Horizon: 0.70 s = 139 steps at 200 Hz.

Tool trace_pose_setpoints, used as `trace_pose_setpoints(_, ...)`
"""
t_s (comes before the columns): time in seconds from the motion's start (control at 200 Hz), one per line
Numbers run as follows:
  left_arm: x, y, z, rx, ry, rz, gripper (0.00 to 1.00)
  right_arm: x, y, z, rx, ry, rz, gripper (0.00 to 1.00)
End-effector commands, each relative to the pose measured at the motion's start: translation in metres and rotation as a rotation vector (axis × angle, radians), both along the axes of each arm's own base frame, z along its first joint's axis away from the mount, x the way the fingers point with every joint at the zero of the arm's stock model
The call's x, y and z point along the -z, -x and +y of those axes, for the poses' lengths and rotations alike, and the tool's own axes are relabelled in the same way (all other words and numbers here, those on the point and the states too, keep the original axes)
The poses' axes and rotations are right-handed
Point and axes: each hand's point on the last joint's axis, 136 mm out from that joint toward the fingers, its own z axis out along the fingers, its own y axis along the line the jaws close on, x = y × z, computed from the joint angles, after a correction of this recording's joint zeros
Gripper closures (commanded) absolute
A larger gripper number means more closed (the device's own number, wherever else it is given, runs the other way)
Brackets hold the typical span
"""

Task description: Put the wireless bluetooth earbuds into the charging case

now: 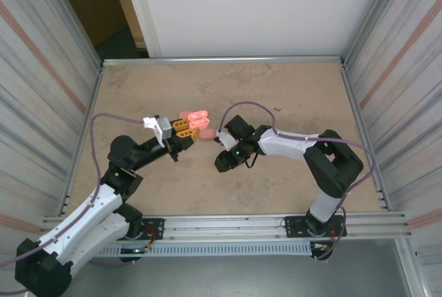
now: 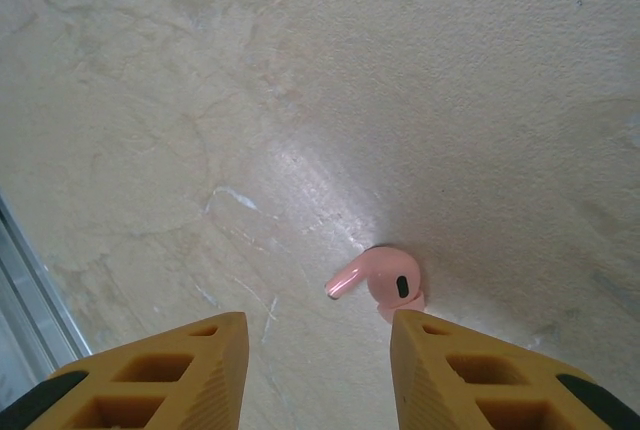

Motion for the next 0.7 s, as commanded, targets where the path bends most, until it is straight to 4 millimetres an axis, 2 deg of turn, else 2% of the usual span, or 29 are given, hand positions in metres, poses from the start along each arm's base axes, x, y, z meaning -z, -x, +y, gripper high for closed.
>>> trace_pose_setpoints(0.0,-0.007,0.004,0.002,-0.004,0.010,-0.038,1.00,0.004,-0.001,0.001,-0.024,0.027,-0.006,0.59)
trace_pose_setpoints(0.451,-0.006,0.004,0.002,-0.003,0.008,-0.032,1.00,0.026,-0.004,0.001,-0.026,0.068,0.010,0.62)
trace_pose_setpoints(0.692,-0.004,0.004,0.001,0.001,0.006,-0.026,1.00,0.031,-0.006,0.002,-0.024,0.072,0.011,0.64)
